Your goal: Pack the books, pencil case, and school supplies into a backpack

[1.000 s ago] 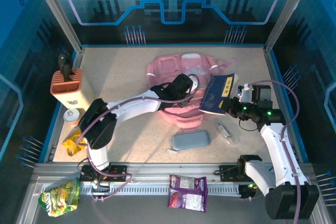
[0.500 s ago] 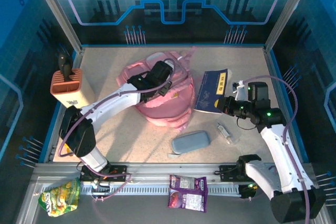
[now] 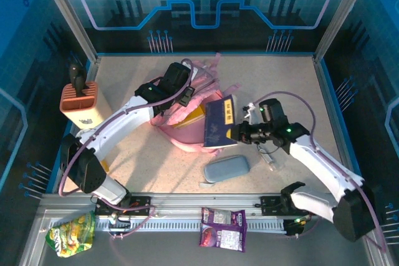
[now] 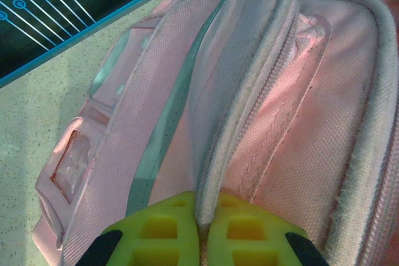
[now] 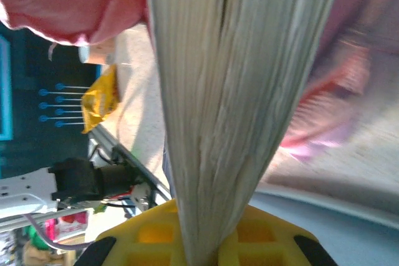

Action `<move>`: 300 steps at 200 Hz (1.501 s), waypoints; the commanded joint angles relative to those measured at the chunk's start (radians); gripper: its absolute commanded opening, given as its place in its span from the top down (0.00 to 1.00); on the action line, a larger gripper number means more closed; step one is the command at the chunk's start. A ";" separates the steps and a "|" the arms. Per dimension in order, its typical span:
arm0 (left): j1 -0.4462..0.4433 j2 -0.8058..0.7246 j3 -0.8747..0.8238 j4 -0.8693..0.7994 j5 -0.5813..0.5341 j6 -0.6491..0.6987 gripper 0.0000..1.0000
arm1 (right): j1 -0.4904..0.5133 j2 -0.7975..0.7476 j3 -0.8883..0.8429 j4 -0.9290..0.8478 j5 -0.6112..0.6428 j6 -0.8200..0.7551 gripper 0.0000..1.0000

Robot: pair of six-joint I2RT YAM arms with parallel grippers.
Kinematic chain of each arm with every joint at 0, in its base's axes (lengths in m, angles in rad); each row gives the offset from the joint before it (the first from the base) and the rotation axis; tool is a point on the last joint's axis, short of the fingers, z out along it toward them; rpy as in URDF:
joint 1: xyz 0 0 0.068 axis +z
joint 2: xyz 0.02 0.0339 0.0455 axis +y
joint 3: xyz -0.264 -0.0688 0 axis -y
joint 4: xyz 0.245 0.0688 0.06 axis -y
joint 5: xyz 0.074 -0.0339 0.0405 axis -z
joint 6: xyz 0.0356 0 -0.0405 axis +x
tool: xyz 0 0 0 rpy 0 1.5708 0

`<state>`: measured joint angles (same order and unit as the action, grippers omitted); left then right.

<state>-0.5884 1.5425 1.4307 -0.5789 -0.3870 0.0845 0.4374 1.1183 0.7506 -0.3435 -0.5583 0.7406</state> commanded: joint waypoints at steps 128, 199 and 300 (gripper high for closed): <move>0.044 -0.101 0.022 0.085 0.098 -0.051 1.00 | 0.090 0.774 0.357 0.543 -0.014 0.111 0.55; 0.051 -0.116 -0.010 0.107 0.143 -0.074 1.00 | 0.175 0.533 0.162 0.340 0.234 -0.009 0.47; 0.052 -0.095 0.005 0.083 0.176 -0.114 1.00 | 0.200 0.659 0.255 0.561 0.429 -0.006 0.74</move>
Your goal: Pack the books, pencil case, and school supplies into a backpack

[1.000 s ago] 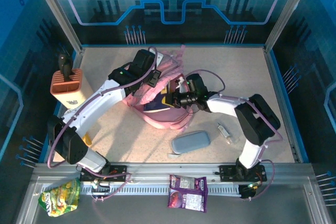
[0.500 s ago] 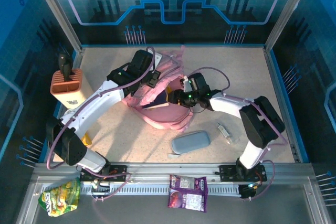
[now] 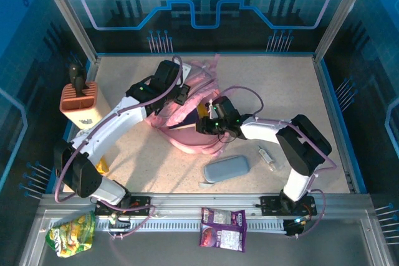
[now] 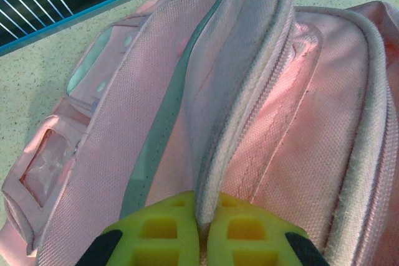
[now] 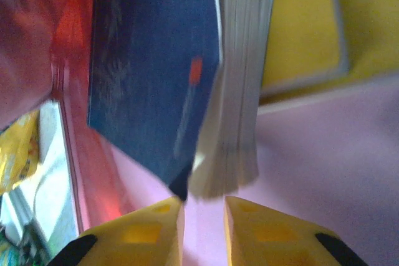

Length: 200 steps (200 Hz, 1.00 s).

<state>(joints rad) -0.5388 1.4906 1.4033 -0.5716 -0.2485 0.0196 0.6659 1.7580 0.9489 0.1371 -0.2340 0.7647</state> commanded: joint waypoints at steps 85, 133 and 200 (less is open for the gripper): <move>0.002 -0.012 -0.028 0.105 0.117 -0.151 1.00 | -0.059 -0.313 -0.227 0.062 0.041 -0.142 0.63; 0.002 0.047 -0.140 0.130 0.186 -0.232 0.96 | -0.051 -0.529 -0.330 -0.105 0.098 -0.158 0.50; 0.004 -0.141 -0.374 0.267 0.283 -0.399 0.49 | -0.031 -0.629 -0.292 -0.261 0.093 -0.187 0.43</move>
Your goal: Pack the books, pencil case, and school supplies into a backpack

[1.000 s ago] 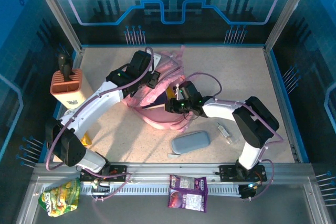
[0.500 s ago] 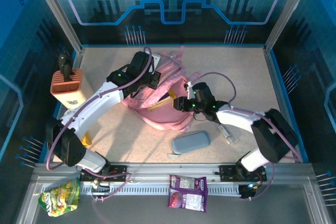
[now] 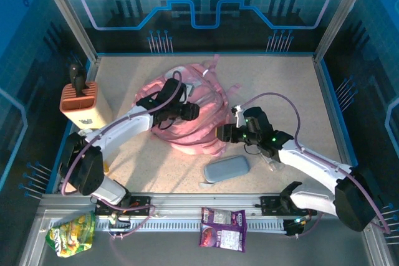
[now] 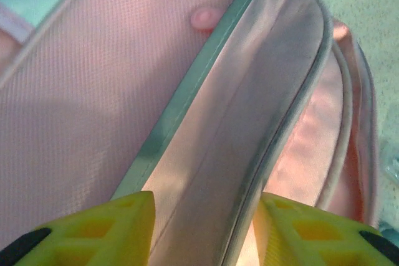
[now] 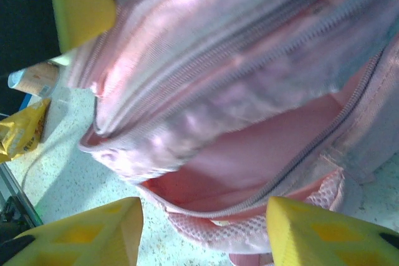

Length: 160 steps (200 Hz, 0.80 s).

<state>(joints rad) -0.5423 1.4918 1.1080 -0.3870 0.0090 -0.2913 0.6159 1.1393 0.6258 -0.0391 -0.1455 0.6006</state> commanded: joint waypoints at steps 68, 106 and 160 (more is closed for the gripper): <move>0.087 -0.497 -0.380 0.018 -0.094 -0.297 0.27 | 0.172 0.083 0.087 -0.102 0.002 0.022 0.36; 0.217 -0.549 -0.491 -0.010 -0.078 -0.388 0.25 | 0.282 0.169 0.130 -0.095 0.033 0.020 0.35; 0.449 -0.445 -0.606 0.176 0.095 -0.499 0.34 | 0.356 0.272 0.143 -0.023 0.044 0.057 0.35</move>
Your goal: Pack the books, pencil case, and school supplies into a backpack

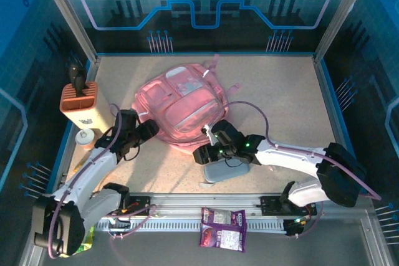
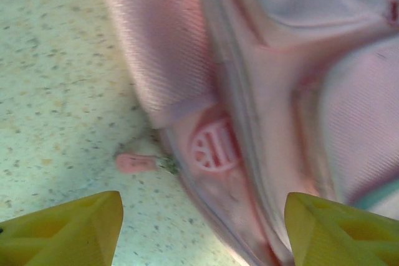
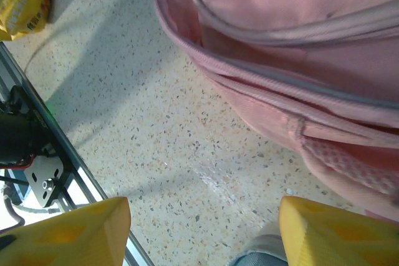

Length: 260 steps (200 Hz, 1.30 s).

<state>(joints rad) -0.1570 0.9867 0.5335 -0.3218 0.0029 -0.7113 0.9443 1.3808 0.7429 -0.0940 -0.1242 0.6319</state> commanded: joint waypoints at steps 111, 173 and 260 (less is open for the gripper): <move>0.176 0.453 0.037 0.389 0.200 -0.134 0.60 | 0.044 0.120 0.020 0.082 0.048 0.067 0.34; 0.177 0.509 0.019 0.488 0.281 -0.165 0.94 | -0.036 0.196 0.057 0.110 0.060 0.041 0.29; -0.104 0.302 -0.038 0.499 0.203 -0.389 1.00 | -0.389 0.349 0.292 0.022 -0.001 -0.133 0.19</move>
<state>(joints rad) -0.1432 1.3411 0.4885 0.1890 0.2279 -0.9955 0.6388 1.6829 0.9501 -0.0757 -0.1200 0.5819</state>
